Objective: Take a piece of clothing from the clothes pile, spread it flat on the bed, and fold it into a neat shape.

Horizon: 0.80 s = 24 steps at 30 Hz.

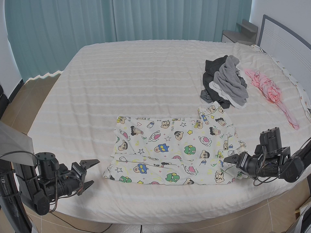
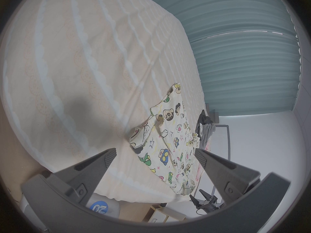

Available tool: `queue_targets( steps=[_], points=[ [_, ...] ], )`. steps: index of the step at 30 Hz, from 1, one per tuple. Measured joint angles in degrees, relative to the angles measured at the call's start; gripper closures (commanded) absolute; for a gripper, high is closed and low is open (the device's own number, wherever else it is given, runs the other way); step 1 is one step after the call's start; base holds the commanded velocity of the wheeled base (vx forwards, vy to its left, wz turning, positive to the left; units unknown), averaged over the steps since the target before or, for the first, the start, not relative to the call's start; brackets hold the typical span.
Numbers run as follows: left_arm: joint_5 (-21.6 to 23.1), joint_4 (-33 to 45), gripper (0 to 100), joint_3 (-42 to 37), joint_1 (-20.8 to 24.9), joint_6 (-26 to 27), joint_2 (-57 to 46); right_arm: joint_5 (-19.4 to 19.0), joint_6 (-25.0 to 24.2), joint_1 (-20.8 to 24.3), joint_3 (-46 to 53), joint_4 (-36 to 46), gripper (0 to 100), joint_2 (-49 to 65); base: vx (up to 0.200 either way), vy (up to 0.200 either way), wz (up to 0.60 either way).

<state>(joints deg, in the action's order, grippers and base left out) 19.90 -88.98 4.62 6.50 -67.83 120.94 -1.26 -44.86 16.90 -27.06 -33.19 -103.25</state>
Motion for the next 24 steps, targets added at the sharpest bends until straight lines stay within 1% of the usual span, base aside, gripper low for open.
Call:
queue_targets(
  steps=[6,12,24],
  points=[
    [-0.09,0.00,0,-0.07,0.00,0.01,0.20,0.00,1.18,-0.22,0.26,1.43,0,-1.01,0.000,0.000,0.00],
    [-0.13,0.00,0,-0.05,0.00,0.00,0.28,-0.02,1.18,-0.69,-0.20,1.04,0,-3.44,0.000,0.000,0.00],
    [-0.13,0.00,0,0.04,0.00,0.00,0.30,-0.11,0.30,-3.47,-1.77,-3.64,0,-7.05,0.000,0.000,0.00]
  ],
)
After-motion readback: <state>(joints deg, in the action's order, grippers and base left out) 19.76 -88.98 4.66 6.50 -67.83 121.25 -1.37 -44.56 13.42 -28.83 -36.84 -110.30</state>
